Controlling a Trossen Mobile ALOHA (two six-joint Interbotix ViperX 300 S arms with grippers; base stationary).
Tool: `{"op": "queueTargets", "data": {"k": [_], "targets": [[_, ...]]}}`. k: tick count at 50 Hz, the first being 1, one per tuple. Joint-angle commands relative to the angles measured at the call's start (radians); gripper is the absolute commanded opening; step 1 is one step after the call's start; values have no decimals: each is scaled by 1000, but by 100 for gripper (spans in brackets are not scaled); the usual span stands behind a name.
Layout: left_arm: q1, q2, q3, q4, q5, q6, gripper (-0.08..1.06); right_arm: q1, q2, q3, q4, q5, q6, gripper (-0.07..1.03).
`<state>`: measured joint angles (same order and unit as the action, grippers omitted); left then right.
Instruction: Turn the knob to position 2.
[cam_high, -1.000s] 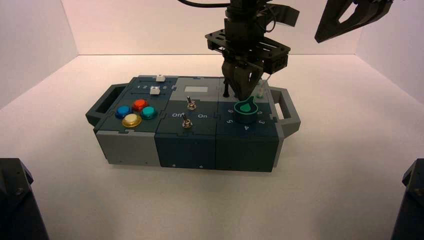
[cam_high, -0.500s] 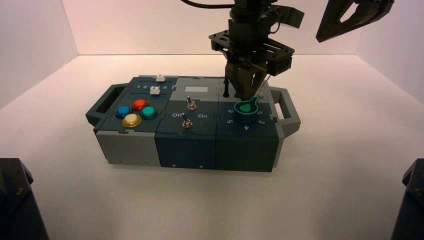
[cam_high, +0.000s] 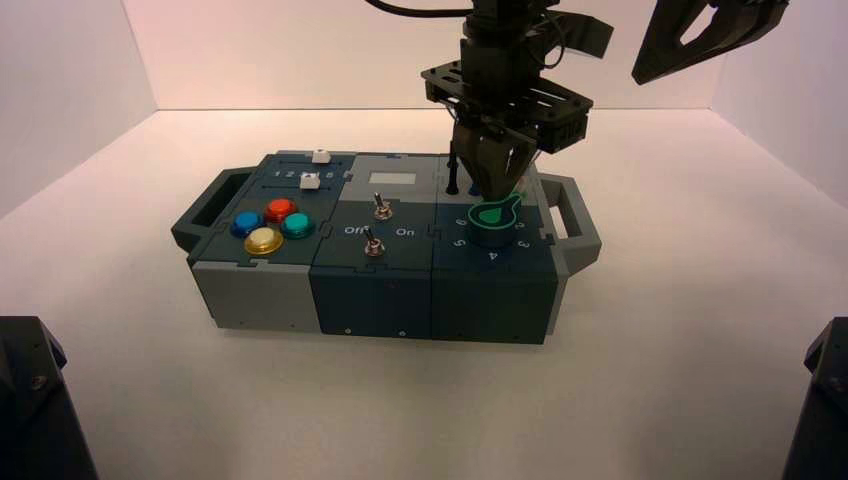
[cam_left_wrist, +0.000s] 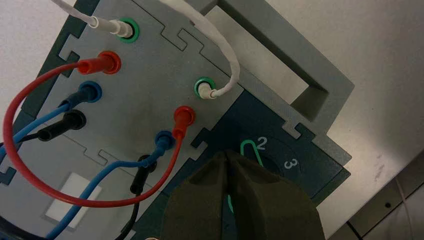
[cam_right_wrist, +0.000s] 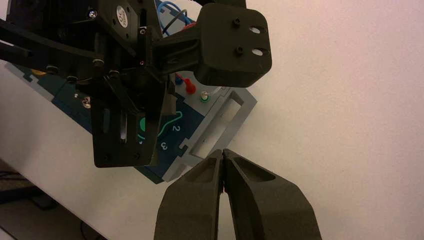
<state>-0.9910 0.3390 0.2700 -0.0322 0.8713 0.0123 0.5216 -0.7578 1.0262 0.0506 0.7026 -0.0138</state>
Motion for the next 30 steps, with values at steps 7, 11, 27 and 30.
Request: {"op": "queueTargets", "data": {"k": [7,11,27,30], "targets": [[-9,-14,-29,0,3,6,-3,-3,-2,-29,-3,-8,0,-2],[-11,-14,-31,0,5,6,-3,-3,-2,-29,-3,-9,0,-2],[-15,-8,-35,0,8,6,-3,-3,-2,-29,-3,-8,-2,-2],[-20,-6,-37,0,8,6,-3,-3,-5,-28,-3,-8,-2,-2]]}}
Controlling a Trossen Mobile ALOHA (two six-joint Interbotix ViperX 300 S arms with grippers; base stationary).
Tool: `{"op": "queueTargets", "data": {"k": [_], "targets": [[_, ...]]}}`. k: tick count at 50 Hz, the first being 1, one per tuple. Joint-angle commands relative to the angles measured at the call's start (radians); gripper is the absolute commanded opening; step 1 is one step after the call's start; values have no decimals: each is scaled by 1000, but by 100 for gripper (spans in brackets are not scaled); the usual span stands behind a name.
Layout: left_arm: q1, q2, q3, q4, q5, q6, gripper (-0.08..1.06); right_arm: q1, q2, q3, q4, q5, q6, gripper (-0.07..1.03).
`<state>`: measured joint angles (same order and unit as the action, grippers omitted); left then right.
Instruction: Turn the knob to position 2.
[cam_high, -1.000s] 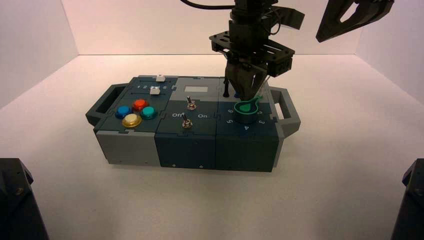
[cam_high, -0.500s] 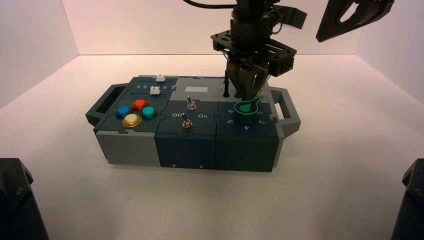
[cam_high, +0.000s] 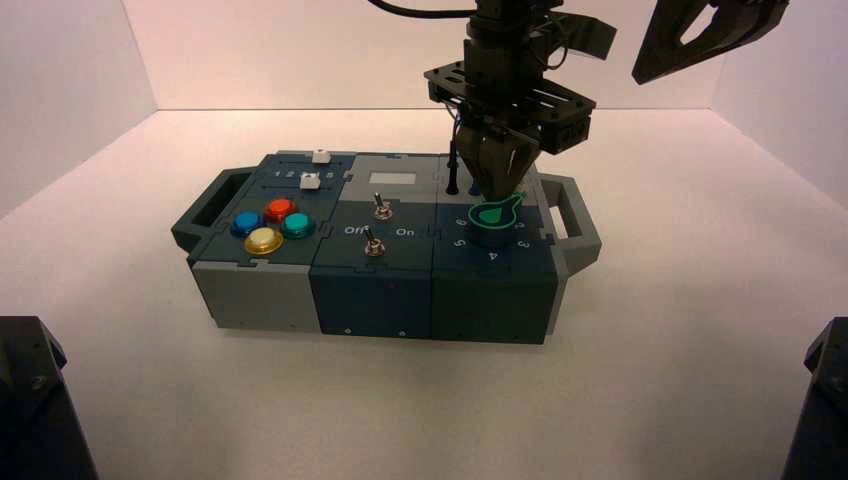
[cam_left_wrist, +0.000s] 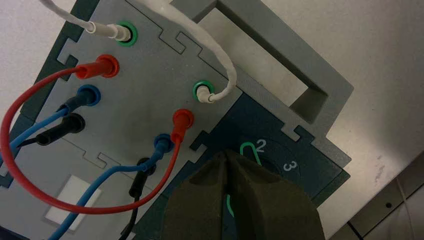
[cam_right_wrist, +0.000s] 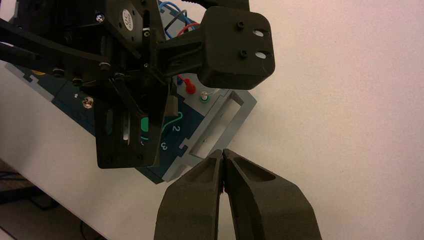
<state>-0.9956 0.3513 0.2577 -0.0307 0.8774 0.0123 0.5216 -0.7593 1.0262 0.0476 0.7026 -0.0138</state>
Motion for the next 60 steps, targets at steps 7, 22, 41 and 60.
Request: {"op": "queueTargets", "data": {"k": [7,22,41,60], "targets": [[-17,-14,-31,-2,6,6,-3,-3,-5,-28,0,-9,0,-2],[-23,-6,-41,-2,15,6,-3,-3,-9,-28,0,-8,-2,-2],[2,-9,-51,26,9,6,-3,-3,-18,-25,0,-8,-2,-2],[34,-31,-48,35,8,11,-3,-3,-17,-25,0,-11,0,-2]]}}
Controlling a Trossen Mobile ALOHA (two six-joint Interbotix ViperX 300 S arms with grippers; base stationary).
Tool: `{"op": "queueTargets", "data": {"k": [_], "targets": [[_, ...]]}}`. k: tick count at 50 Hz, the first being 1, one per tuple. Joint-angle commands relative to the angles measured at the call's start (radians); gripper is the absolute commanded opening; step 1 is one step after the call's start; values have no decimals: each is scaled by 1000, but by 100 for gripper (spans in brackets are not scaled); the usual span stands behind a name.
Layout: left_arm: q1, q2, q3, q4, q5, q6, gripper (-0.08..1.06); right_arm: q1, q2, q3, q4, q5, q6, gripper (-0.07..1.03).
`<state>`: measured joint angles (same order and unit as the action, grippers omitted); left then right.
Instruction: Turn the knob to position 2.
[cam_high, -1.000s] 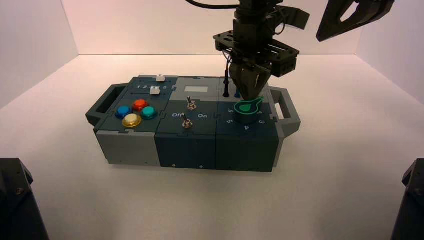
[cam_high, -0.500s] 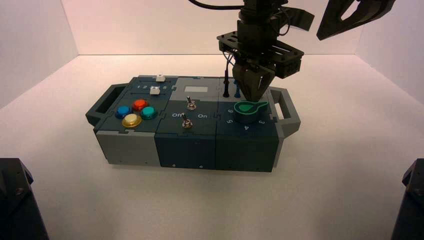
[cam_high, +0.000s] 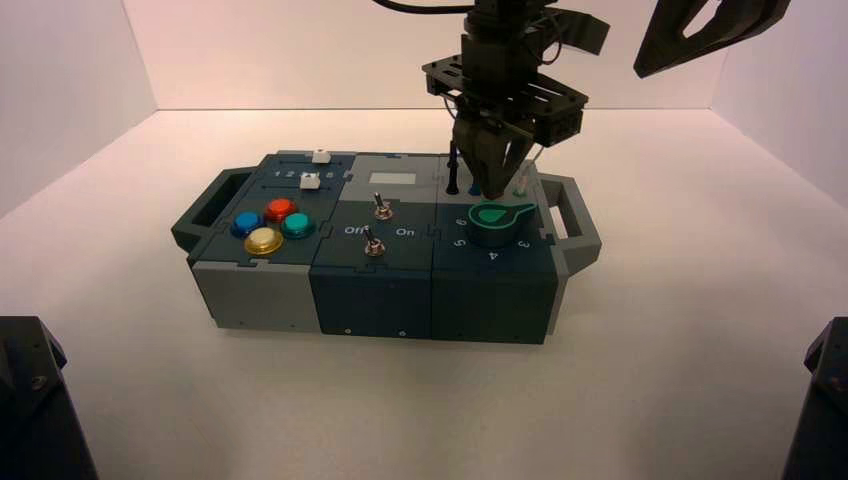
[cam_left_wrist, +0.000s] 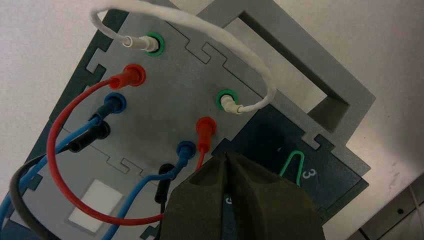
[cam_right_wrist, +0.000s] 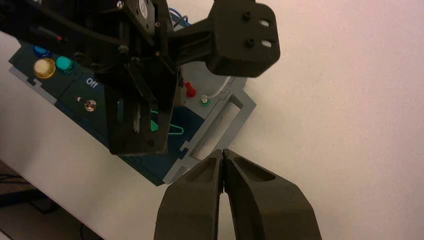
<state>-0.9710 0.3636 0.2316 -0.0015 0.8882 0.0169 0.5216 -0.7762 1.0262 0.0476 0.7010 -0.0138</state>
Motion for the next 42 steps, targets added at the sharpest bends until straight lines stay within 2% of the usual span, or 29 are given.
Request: {"op": "queueTargets", "data": {"k": [1,6,14,27,32,42], "targets": [[12,-51,-20,8,-3,6,-3,-3,0,-25,2,-9,0,-2],[15,-71,-12,8,2,6,-3,-3,0,-25,2,-11,-2,-2],[17,-163,35,8,5,2,-3,-3,-3,-25,2,-11,-2,-2],[28,-362,153,26,23,0,-3,-3,-9,-20,2,-11,0,-2],[32,-439,213,29,21,-14,-3,-3,-9,-20,2,-11,0,-2],[37,-506,279,32,17,-23,-3,-3,-9,-20,2,-11,2,-2]]}}
